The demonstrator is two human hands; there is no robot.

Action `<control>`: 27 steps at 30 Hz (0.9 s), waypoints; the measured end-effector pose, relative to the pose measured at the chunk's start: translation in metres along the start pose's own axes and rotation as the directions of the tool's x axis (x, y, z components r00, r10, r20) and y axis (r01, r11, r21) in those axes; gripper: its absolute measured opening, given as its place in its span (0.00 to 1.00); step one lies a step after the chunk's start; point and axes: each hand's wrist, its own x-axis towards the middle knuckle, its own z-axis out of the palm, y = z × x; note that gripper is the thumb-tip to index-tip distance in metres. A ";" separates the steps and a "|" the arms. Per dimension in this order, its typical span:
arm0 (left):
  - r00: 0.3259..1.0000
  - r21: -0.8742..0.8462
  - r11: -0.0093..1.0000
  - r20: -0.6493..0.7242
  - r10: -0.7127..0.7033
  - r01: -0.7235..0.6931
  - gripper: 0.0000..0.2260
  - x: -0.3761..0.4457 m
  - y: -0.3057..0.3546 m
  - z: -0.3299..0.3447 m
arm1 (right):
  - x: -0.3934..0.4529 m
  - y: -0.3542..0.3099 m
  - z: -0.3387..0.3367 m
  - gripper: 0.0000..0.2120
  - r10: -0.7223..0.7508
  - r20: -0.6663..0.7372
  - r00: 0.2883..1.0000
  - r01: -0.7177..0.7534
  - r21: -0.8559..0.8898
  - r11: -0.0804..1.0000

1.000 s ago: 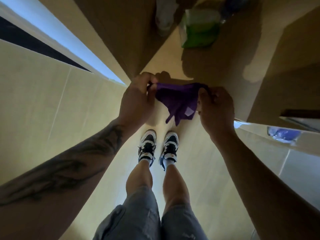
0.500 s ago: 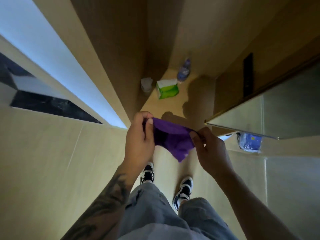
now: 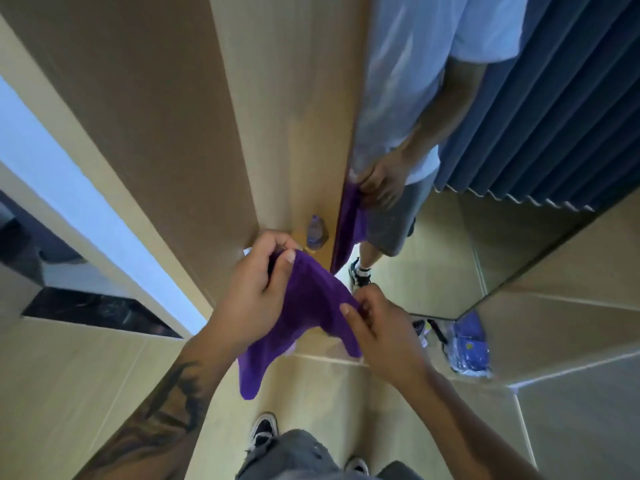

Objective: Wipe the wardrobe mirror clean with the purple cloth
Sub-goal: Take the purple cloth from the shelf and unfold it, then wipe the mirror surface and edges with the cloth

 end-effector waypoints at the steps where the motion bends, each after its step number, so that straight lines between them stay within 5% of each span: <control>1: 1.000 0.002 1.000 -0.014 0.011 -0.011 0.06 0.000 0.012 0.006 | -0.004 0.000 -0.009 0.09 -0.019 0.013 1.000 0.019 -0.004 1.000; 8: 0.982 -0.019 0.990 -0.135 0.136 -0.139 0.05 -0.002 0.088 0.043 | -0.023 -0.011 -0.056 0.02 -0.061 -0.031 0.998 0.066 0.195 0.979; 13: 0.953 -0.127 0.976 -0.272 0.136 -0.175 0.08 -0.001 0.133 0.066 | -0.042 -0.041 -0.082 0.14 -0.166 0.025 0.986 0.139 0.438 0.888; 22: 0.896 -0.184 0.919 -0.353 0.270 -0.349 0.08 0.017 0.204 0.057 | -0.030 -0.069 -0.140 0.09 -0.177 -0.241 0.954 0.252 0.330 0.910; 27: 0.902 -0.211 0.903 -0.310 0.302 -0.375 0.11 0.022 0.213 0.049 | -0.021 -0.119 -0.197 0.18 -0.072 -0.306 0.949 0.266 0.660 0.703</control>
